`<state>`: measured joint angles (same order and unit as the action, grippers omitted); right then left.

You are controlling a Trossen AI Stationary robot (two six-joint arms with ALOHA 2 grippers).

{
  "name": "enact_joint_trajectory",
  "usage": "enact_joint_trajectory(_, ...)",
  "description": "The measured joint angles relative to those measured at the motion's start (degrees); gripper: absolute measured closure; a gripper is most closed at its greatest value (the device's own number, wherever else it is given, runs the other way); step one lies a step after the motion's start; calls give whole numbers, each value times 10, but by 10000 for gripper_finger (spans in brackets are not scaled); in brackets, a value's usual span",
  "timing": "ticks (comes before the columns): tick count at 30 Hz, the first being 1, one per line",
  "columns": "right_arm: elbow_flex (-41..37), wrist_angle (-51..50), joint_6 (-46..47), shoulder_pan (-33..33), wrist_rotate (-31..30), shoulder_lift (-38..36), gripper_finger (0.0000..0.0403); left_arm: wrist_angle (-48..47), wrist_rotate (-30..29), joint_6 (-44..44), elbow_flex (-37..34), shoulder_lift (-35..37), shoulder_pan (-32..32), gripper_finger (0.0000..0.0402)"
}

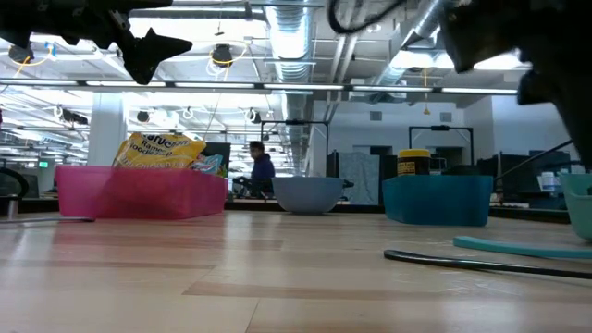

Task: Pick & Place Food Item
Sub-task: Put the blue baby spoon into the green bin

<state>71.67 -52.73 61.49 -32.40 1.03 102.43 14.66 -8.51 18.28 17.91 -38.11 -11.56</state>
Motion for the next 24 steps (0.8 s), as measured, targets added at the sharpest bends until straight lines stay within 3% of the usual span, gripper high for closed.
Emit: enact_joint_trajectory(24,32,25,247,-56,-59,0,403,44,0,0,0,0,0,115)
